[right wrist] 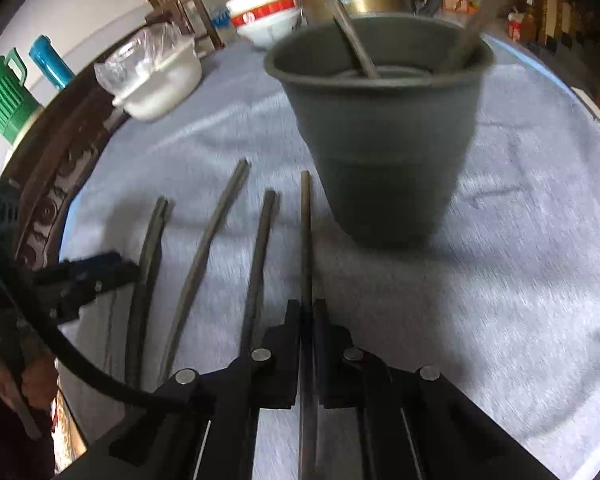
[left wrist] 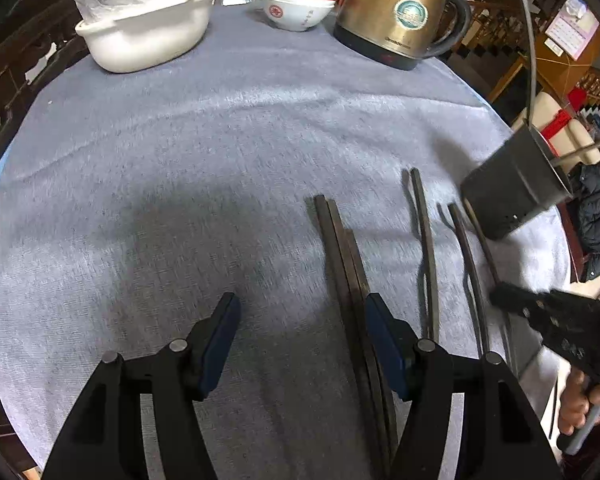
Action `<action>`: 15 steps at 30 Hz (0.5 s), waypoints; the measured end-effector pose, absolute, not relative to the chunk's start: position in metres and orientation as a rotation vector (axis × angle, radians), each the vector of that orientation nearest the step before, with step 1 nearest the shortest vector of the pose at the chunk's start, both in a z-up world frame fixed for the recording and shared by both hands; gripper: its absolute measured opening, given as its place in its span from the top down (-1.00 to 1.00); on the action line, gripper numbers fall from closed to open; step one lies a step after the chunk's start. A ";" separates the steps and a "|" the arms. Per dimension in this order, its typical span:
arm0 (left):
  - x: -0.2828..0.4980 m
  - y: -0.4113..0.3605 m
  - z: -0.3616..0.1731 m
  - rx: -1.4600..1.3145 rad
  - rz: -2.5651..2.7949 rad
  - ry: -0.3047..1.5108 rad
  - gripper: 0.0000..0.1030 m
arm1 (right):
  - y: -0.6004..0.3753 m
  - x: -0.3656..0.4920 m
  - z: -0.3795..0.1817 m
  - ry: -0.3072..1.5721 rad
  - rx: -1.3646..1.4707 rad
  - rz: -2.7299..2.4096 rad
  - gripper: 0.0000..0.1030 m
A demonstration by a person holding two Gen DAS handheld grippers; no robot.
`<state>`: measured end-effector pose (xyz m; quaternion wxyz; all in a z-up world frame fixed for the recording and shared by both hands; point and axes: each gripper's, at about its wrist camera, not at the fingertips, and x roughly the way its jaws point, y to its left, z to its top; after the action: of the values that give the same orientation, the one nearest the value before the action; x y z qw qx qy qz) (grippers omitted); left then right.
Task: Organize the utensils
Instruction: 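Close the right tool on one chopstick while the left tool grasps another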
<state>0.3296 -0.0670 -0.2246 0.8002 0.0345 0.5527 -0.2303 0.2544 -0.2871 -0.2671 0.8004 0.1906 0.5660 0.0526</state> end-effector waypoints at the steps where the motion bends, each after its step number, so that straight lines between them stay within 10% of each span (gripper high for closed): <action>1: 0.331 -0.067 -0.224 0.070 -0.486 1.182 -0.15 | -0.288 0.252 -0.267 1.228 0.411 0.117 0.84; 6: 0.334 -0.062 -0.225 0.109 -0.458 1.176 0.24 | -0.293 0.244 -0.268 1.232 0.427 0.114 0.84; 15: 0.343 -0.076 -0.227 0.154 -0.422 1.209 0.10 | -0.294 0.261 -0.268 1.259 0.458 0.090 0.81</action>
<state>0.3430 -0.0757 -0.2272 0.7993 0.0718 0.5633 -0.1966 0.2615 -0.2939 -0.2682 0.7830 0.2121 0.5833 0.0417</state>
